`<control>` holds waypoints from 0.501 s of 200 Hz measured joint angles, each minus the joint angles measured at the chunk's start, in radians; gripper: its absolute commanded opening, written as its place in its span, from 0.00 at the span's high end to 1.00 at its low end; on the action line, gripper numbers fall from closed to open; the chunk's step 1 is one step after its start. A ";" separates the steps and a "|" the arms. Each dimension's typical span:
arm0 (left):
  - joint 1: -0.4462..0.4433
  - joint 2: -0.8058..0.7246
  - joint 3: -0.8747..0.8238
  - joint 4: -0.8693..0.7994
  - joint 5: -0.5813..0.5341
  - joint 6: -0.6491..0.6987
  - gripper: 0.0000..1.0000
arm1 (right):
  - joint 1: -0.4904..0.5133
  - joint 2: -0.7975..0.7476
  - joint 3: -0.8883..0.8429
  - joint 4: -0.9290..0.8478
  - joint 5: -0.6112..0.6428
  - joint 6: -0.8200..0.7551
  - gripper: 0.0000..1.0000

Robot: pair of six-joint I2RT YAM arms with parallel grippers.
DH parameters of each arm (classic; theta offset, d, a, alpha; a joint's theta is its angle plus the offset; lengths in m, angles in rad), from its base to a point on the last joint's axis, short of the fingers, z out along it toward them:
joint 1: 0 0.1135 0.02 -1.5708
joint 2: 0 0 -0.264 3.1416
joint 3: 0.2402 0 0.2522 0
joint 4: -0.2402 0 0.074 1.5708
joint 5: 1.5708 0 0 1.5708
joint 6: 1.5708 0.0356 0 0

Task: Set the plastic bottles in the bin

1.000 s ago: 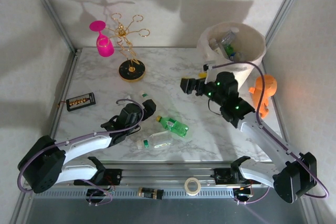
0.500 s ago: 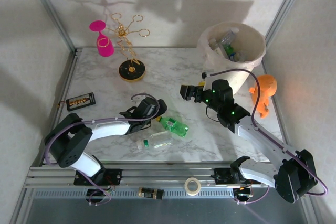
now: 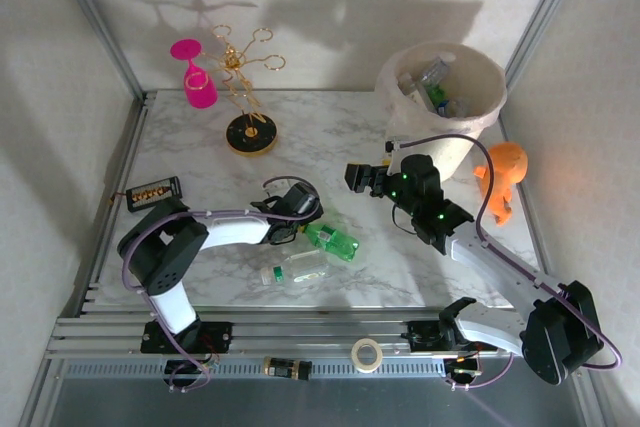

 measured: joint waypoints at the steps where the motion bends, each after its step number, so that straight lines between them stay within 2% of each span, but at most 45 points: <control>1: 0.000 0.000 0.001 0.000 0.000 0.000 0.02 | 0.000 0.000 0.000 0.000 0.000 0.000 0.01; 40: -0.002 0.016 0.011 -0.006 -0.038 0.006 0.07 | 0.000 -0.019 -0.007 -0.002 0.018 0.000 0.01; 100: -0.001 0.024 0.011 -0.006 -0.082 0.026 0.26 | 0.000 -0.028 -0.016 -0.003 0.023 0.000 0.01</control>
